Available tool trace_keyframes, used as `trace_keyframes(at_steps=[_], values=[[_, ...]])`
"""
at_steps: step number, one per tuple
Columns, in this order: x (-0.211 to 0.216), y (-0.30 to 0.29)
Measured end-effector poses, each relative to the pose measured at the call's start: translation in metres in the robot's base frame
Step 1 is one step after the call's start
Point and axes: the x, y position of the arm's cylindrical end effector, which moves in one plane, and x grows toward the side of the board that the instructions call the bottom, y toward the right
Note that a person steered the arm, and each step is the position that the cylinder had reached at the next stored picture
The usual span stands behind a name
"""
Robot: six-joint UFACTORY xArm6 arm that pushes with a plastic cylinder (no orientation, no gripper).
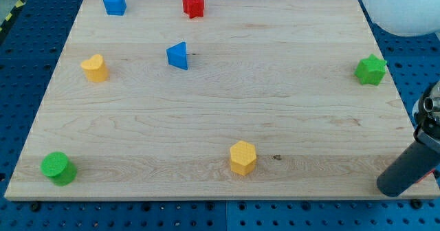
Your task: Push the red circle towards the center of the board
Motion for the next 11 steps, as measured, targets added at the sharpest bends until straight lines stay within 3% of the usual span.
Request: trace_keyframes(at_steps=[7,11], values=[[-0.002,0.073],[-0.036,0.047]])
